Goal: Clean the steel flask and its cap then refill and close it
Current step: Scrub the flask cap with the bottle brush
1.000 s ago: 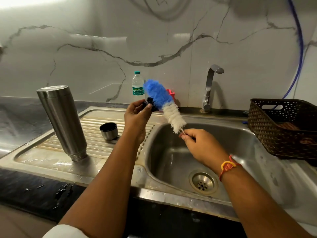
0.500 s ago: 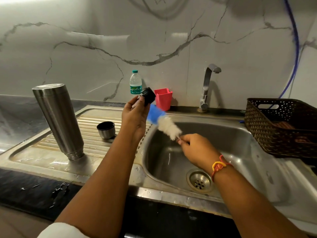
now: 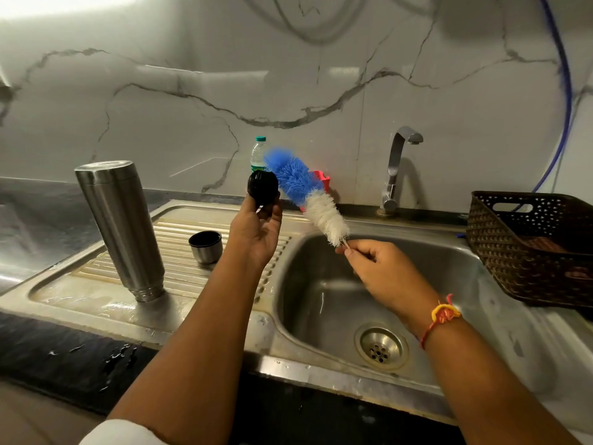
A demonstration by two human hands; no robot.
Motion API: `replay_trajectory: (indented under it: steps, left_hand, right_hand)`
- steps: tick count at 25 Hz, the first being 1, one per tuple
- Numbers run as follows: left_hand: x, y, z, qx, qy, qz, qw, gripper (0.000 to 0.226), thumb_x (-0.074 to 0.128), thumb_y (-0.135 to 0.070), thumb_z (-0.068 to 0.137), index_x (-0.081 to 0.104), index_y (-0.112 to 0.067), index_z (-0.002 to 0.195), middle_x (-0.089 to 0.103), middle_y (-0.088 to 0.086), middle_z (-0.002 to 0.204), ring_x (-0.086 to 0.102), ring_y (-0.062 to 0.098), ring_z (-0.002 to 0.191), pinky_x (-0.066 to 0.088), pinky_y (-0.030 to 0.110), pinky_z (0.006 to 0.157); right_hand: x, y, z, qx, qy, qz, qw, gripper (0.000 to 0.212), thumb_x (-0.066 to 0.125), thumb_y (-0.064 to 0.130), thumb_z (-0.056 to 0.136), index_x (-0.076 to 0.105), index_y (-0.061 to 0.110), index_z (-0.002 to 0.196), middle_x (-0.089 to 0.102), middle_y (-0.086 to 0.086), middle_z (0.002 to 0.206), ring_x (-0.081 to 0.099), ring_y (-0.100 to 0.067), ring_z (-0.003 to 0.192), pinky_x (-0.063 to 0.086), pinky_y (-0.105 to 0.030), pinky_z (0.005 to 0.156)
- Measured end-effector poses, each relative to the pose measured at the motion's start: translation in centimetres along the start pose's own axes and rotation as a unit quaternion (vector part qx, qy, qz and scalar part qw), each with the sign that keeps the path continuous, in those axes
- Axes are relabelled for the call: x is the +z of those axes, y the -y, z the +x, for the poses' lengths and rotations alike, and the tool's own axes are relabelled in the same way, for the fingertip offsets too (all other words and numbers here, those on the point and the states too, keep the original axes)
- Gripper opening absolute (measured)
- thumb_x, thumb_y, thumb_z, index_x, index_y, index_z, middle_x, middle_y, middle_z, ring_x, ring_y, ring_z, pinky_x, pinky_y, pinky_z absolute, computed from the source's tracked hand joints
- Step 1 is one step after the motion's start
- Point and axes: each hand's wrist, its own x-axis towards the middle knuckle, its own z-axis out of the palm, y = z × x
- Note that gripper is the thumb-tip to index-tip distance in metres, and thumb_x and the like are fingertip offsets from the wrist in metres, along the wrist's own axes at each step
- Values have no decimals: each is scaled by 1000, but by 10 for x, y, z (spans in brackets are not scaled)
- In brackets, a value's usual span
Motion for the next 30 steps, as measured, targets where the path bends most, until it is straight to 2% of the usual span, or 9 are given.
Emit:
replay_trajectory:
  steps: [6,13,16,19,21,24,26,28,30]
  left_hand:
    - [1,6,-10,-31,44,49,997,44,71,-20,95,59,2,131,67,22,107,69,19,73,58,22,61]
    - [-5,-3,-9,-28,20,125,992,34,68,-21,96,59,2,119,66,21,101,66,16,64,57,19,56]
    - [-4,-5,-9,-54,21,137,989,37,63,-26,99,56,2,123,66,20,96,61,14,56,55,17,50]
    - [-6,-9,-7,-60,18,139,988,41,64,-29,99,56,2,126,67,19,96,61,14,57,55,17,50]
    - [-6,-4,-10,-79,27,179,980,42,63,-29,100,57,2,127,67,18,89,59,13,57,55,16,50]
    - [-3,-2,-13,-56,11,177,983,38,64,-26,99,58,2,124,69,18,94,65,15,62,56,17,52]
    - [-3,-6,-12,-9,-22,128,992,30,67,-22,97,59,0,115,70,19,101,72,18,71,58,20,56]
    - [-2,-7,-9,27,-51,93,994,21,67,-17,97,58,-2,109,69,21,107,74,22,84,61,25,61]
    - [-3,-7,-7,46,-55,78,994,24,67,-15,97,56,-3,115,68,23,113,72,26,96,62,29,65]
  right_hand:
    - [3,-4,1,-14,16,-6,1000,23,54,29,99,70,28,114,52,13,51,42,-2,46,33,-20,49]
    - [-4,-4,1,-28,49,-40,998,23,55,27,99,67,35,117,70,-1,78,57,-12,68,52,-36,68]
    - [-10,-5,1,-24,64,-30,997,24,55,26,99,67,33,119,71,8,88,64,-10,82,50,-24,75]
    - [-20,-6,-1,-18,101,-25,994,21,54,24,100,67,34,113,65,22,67,58,5,65,41,-7,60]
    - [-21,-6,0,-5,112,-12,994,20,52,22,101,67,30,113,56,25,49,51,10,47,36,-5,46]
    - [-21,-7,3,4,108,3,994,21,52,22,101,67,28,114,54,26,47,49,12,43,35,-6,42]
    - [-19,-7,1,-7,87,-1,996,20,54,23,100,68,30,112,62,25,57,56,11,54,41,-8,53]
    - [-17,-10,4,-13,41,-16,999,20,56,26,99,69,32,113,71,14,82,64,-1,79,51,-24,71]
    - [-13,-9,6,-6,12,-19,1000,19,54,27,100,70,31,109,69,1,87,62,-14,81,50,-31,74]
